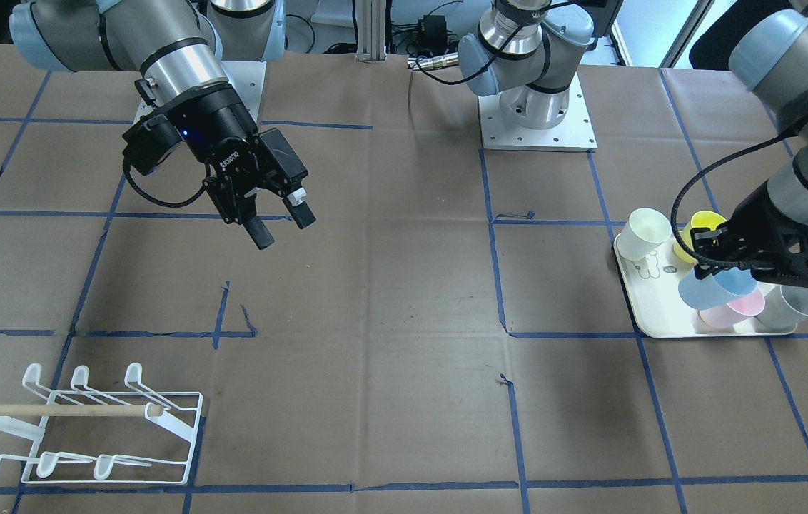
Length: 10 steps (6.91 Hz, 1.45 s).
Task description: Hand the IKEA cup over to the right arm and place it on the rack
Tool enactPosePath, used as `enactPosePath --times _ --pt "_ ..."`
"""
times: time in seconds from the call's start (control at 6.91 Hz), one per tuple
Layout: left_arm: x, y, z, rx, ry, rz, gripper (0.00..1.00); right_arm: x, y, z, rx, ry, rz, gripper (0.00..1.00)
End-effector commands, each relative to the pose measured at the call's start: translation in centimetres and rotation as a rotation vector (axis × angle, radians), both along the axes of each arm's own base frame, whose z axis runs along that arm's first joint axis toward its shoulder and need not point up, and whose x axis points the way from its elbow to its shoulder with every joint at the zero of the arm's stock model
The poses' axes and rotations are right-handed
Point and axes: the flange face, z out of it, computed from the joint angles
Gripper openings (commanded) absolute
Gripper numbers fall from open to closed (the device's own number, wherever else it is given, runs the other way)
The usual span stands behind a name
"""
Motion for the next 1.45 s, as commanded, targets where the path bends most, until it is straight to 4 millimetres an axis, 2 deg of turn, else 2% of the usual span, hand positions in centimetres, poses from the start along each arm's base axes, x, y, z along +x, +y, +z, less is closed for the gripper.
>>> enactPosePath --times 0.0,0.14,0.29,0.43,0.58,0.87,1.01,1.16,1.3 --pt "-6.0 -0.8 4.2 0.020 0.005 0.058 0.00 0.1 1.0 0.1 -0.034 -0.081 -0.030 1.00" --pt "-9.2 -1.1 4.0 0.018 0.015 0.058 0.00 0.1 1.3 0.6 -0.071 -0.103 -0.040 1.00" --pt "-12.4 -1.1 4.1 -0.003 0.087 0.030 0.00 0.0 1.9 1.1 -0.049 -0.201 -0.101 1.00" --pt "-14.2 -1.3 4.9 -0.063 0.183 0.011 0.00 0.0 2.4 0.8 -0.008 -0.289 -0.156 1.00" --pt "-15.7 -1.8 5.8 -0.148 0.282 -0.008 0.00 -0.1 2.9 0.6 -0.034 -0.301 -0.158 1.00" --pt "-20.5 -1.3 5.8 -0.346 0.406 -0.135 0.00 -0.2 3.6 -1.1 -0.011 -0.294 -0.167 1.00" --pt "-22.3 -0.9 5.7 -0.487 0.503 -0.203 0.00 -0.2 3.6 -1.1 -0.011 -0.294 -0.170 1.00" --pt "-23.4 0.5 5.4 -0.616 0.608 -0.269 0.00 -0.4 3.4 -1.3 -0.005 -0.288 -0.194 1.00" --pt "-24.0 2.7 3.6 -0.695 0.643 -0.314 0.00 -0.4 3.5 -1.2 -0.001 -0.293 -0.195 1.00"
